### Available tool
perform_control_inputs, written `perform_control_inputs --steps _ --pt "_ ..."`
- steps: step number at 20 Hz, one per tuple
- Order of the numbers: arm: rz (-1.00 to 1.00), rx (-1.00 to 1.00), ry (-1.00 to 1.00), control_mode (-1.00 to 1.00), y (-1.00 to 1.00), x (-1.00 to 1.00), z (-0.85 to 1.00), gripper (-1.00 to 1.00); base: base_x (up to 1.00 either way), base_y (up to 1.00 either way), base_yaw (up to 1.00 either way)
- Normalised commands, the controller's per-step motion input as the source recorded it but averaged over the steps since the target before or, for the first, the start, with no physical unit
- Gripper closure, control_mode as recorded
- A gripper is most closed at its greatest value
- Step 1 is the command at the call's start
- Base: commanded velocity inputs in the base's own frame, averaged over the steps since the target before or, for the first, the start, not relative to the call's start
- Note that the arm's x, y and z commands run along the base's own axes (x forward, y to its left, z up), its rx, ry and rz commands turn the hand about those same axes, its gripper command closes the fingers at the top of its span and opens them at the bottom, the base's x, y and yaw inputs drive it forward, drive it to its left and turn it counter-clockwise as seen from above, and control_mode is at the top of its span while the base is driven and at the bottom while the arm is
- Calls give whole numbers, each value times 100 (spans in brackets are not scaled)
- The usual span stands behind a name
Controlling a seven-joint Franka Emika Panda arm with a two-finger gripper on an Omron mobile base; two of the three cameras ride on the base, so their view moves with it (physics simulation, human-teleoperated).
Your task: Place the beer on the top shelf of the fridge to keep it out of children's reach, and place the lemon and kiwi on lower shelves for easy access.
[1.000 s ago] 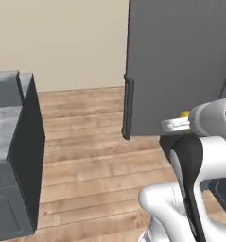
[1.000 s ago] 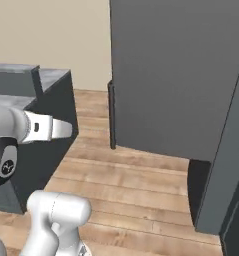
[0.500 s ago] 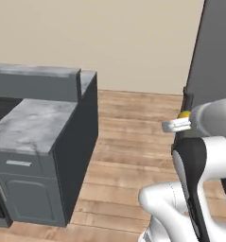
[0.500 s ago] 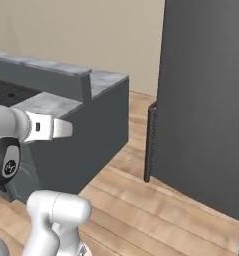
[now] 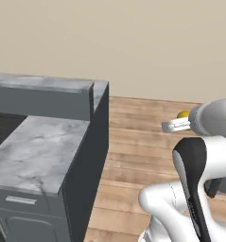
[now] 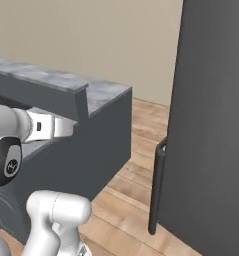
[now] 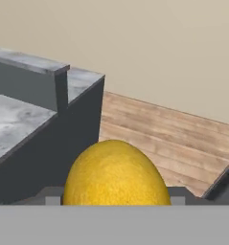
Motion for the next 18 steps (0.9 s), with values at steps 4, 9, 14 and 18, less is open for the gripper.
perform_control_inputs --steps 4,9,14,18 --pt "0 0 0 100 0 0 0 100 87 40 -17" --pt "0 0 0 100 0 0 0 100 85 19 -31" --pt "0 0 0 100 0 0 0 100 87 1 -40" --pt "0 0 0 100 0 0 0 100 89 0 -39"
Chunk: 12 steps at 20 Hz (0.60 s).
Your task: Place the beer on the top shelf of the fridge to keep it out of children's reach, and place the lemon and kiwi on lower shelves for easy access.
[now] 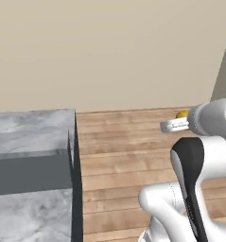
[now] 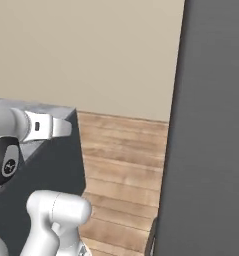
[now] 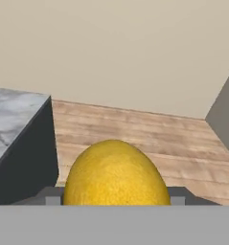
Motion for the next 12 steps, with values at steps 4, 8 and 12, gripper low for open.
perform_control_inputs --steps 4,8,12 --pt "0 0 0 100 0 0 0 100 95 0 -38" --pt "0 0 0 100 0 0 0 100 95 0 -38" --pt "0 0 0 100 0 0 0 100 81 -1 -46"
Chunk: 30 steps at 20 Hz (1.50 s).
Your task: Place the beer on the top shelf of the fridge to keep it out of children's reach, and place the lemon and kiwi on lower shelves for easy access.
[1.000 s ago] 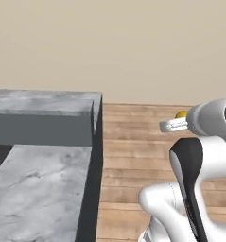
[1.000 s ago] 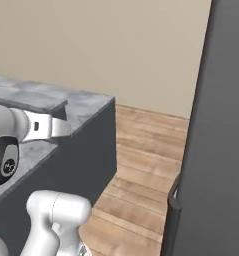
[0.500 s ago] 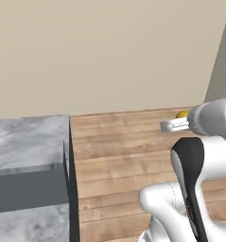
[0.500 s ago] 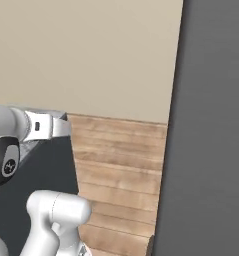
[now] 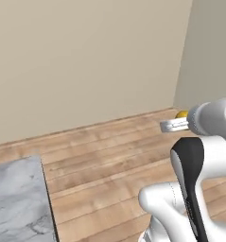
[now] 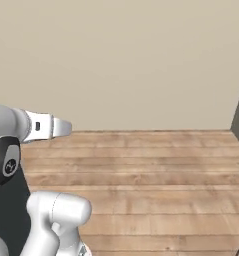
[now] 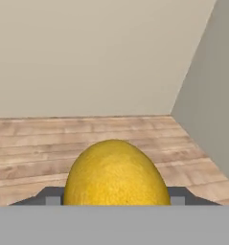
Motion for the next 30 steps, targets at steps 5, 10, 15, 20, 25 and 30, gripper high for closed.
perform_control_inputs --steps 5,10,15,20,25,30 --pt "0 0 0 100 0 0 0 100 59 -22 -55" --pt "0 0 0 100 0 0 0 100 42 -34 -64" --pt "0 0 0 100 0 0 0 100 40 -32 -66" --pt "0 0 0 100 0 0 0 100 40 -29 -65" --pt "0 0 0 100 0 0 0 100 43 -20 -64" --pt "0 0 0 100 0 0 0 100 51 -8 -57"
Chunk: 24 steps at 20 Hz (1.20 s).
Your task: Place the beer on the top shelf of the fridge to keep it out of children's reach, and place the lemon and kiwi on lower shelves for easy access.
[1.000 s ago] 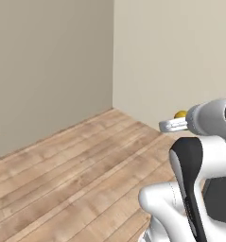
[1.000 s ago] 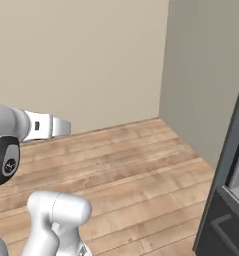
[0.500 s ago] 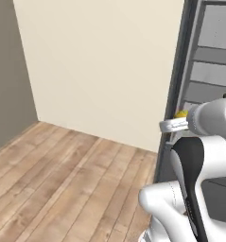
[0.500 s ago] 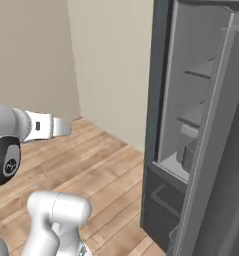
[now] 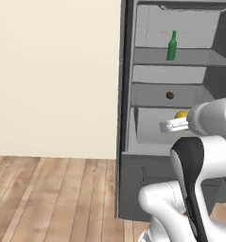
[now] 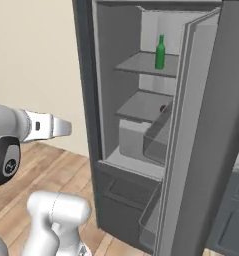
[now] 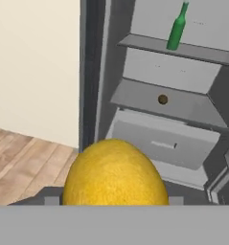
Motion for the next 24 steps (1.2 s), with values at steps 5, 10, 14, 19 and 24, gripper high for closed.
perform_control_inputs --steps 5,10,14,19,24 --pt "0 0 0 100 0 0 0 100 54 -13 -52" --pt "0 0 0 100 0 0 0 100 49 -16 -46" --pt "0 0 0 100 0 0 0 100 57 0 -28" --pt "0 0 0 100 0 0 0 100 68 -2 -15" --pt "0 0 0 100 0 0 0 100 65 -22 -9"
